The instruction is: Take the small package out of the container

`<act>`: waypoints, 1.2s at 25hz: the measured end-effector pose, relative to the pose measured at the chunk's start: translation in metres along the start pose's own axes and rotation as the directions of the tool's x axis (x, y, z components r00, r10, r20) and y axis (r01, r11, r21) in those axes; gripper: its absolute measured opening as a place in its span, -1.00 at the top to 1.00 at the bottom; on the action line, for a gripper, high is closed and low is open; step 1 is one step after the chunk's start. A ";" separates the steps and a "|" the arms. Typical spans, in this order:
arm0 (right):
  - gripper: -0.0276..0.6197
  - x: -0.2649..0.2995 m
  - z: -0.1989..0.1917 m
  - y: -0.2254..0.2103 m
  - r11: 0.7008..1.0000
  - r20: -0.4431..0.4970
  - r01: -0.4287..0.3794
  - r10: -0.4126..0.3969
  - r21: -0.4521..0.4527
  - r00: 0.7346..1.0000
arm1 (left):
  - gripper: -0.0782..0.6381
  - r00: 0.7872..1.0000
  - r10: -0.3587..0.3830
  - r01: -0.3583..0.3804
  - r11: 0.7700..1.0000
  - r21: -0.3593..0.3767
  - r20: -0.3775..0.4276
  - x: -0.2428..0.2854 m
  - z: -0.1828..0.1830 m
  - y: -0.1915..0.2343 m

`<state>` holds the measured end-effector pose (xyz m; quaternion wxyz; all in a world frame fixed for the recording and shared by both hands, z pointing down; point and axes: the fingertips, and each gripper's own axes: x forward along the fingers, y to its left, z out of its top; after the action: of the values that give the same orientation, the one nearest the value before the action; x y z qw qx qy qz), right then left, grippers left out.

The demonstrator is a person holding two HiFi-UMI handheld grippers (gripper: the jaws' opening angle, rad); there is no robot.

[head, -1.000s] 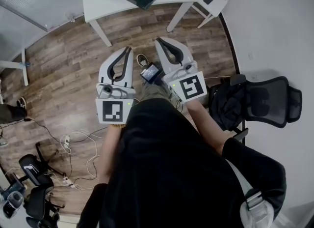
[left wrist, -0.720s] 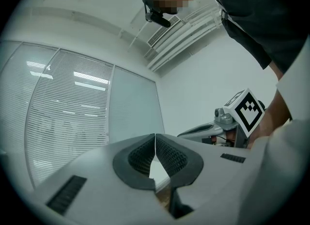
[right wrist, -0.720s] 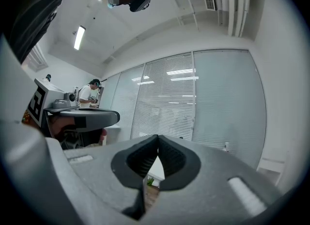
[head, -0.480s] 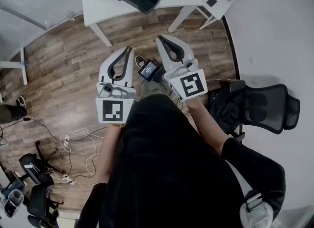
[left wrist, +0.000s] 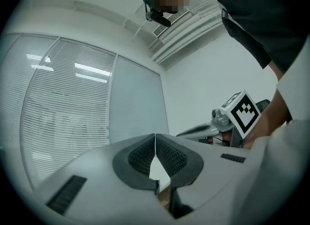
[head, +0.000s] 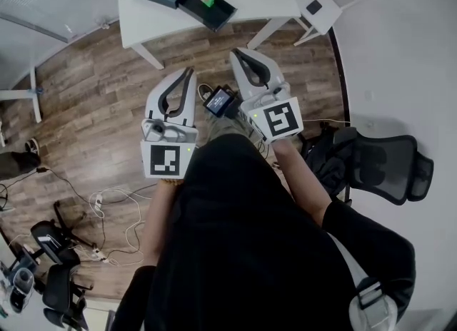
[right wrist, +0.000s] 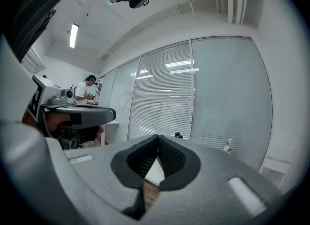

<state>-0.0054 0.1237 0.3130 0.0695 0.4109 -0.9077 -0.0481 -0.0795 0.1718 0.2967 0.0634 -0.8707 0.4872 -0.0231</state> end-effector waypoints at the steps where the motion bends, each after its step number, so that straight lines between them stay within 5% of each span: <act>1: 0.92 0.005 -0.002 -0.006 1.000 -0.009 -0.002 0.002 0.004 1.000 | 0.77 1.000 -0.003 0.003 1.000 0.004 -0.002 0.007 0.000 0.002; 30: 0.92 0.158 -0.098 -0.160 0.993 -0.134 -0.077 0.089 0.095 0.987 | 0.77 0.977 0.050 -0.058 0.998 -0.030 -0.206 0.175 -0.058 0.073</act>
<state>0.0260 -0.1029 0.4007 0.1156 0.3776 -0.9184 0.0240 -0.0555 -0.0199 0.3403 -0.0021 -0.8511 0.5149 -0.1025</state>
